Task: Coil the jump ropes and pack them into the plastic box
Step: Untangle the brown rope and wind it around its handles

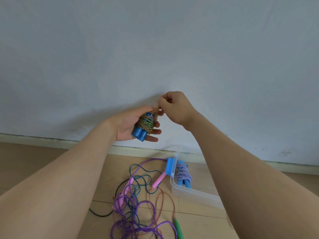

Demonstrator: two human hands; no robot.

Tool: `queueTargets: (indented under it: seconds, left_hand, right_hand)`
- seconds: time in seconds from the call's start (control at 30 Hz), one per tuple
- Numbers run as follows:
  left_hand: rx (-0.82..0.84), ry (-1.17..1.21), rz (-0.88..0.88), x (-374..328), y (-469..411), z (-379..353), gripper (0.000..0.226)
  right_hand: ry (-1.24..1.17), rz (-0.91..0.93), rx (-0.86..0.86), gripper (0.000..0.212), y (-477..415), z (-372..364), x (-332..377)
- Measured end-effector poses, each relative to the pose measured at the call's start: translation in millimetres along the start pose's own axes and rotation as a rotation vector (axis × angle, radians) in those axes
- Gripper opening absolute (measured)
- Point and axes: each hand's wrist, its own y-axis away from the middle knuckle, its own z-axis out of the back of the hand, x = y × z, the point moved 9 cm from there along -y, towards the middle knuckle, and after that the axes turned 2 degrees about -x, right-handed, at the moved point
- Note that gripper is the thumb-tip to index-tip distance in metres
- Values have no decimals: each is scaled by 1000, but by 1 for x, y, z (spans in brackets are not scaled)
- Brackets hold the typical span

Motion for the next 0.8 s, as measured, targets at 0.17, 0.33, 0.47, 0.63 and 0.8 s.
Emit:
queueTargets:
  seconds: [0.17, 0.33, 0.47, 0.63, 0.8]
  left_hand:
    - [-61, -97, -67, -14, -3, 1, 35]
    - [-95, -124, -64, -15, -4, 3, 33]
    - [-80, -187, -19, -10, -2, 4, 35]
    - [-33, -237, 109, 9, 0, -1, 37]
    - [-103, -266, 113, 7, -6, -3, 30]
  right_hand:
    - [-241, -21, -48, 13, 2, 4, 0]
    - [-360, -83, 94, 24, 4, -3, -4]
    - [-347, -32, 166, 28, 7, -1, -9]
    - [-95, 83, 32, 20, 2, 19, -13]
    - [410, 287, -25, 32, 4, 6, 11]
